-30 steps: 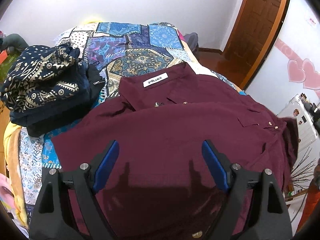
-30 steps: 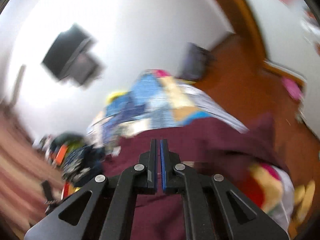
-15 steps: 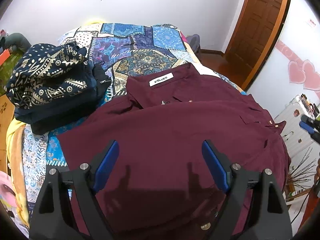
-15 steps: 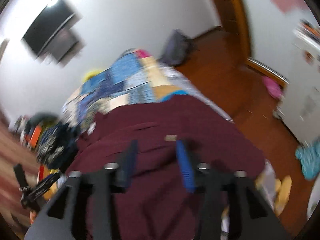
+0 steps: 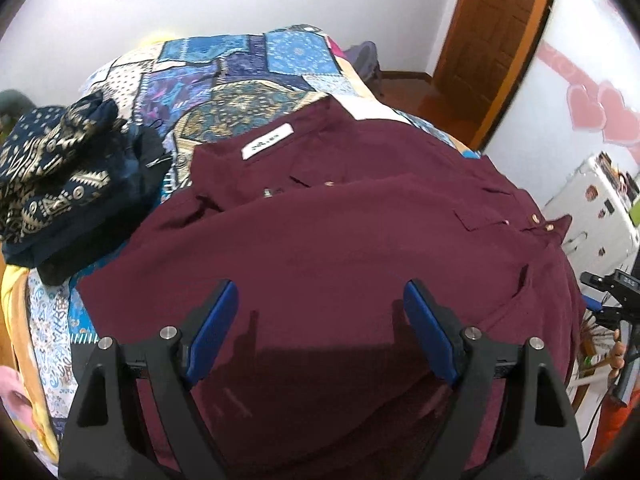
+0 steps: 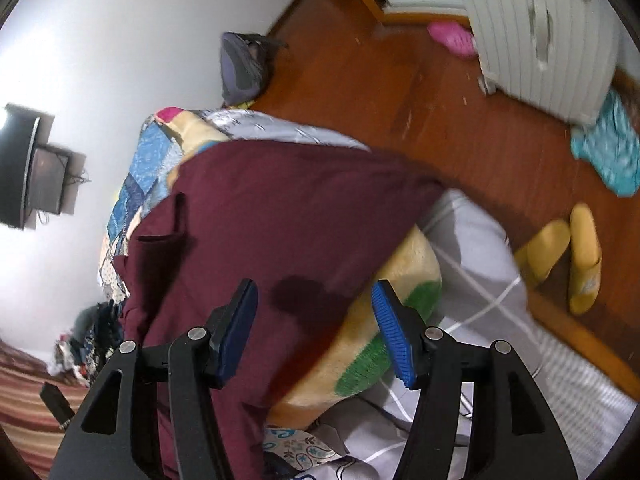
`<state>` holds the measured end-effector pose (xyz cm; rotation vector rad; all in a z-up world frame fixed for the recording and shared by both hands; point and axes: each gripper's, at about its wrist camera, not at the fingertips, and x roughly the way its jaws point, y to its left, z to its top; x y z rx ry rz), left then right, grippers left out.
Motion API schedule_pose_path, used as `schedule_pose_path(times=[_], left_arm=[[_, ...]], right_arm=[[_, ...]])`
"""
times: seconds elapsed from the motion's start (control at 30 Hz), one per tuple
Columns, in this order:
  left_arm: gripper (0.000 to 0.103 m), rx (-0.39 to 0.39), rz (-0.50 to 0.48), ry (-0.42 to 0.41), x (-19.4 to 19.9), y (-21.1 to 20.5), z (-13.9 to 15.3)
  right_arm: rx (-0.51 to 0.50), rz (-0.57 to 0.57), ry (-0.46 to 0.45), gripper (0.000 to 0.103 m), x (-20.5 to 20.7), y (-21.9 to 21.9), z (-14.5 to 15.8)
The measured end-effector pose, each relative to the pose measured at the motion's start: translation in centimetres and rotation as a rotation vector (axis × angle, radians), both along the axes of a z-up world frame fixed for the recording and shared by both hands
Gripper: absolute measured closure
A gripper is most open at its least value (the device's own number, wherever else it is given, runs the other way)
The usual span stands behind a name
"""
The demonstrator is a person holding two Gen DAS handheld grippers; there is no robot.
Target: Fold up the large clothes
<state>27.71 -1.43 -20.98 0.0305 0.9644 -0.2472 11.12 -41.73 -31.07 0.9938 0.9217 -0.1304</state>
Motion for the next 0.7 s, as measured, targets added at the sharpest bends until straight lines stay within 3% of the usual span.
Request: schedule_pose_path(times=[0.2, 0.3, 0.5, 0.6, 0.67, 0.7], left_arm=[[0.019, 0.031, -0.015, 0.021, 0.6, -1.4, -0.8], [0.019, 0.018, -0.005, 0.042, 1.1, -1.6, -1.4], [0.019, 0.021, -0.006, 0.045, 1.1, -2.0, -1.6], [0.019, 0.023, 0.001, 0.045, 1.2, -1.6, -1.6], [0.019, 0.016, 0.011, 0.048, 1.3, -1.1, -1.7], [0.019, 0.012, 0.016, 0.049, 1.3, -0.9, -1.6]], right_arm=[[0.035, -0.033, -0.055, 0.045, 0.2, -0.6, -0.4], [0.008, -0.041, -0.078, 0.044, 1.2, -1.1, -0.4], [0.049, -0.076, -0.098, 0.045, 4.2, -2.5, -1.9], [0.041, -0.091, -0.08, 0.06, 5.6, -2.6, -2.4], [0.024, -0.092, -0.066, 0.085, 6.2, -2.5, -2.3], [0.016, -0.093, -0.069, 0.088, 6.3, -2.4, -2.0]])
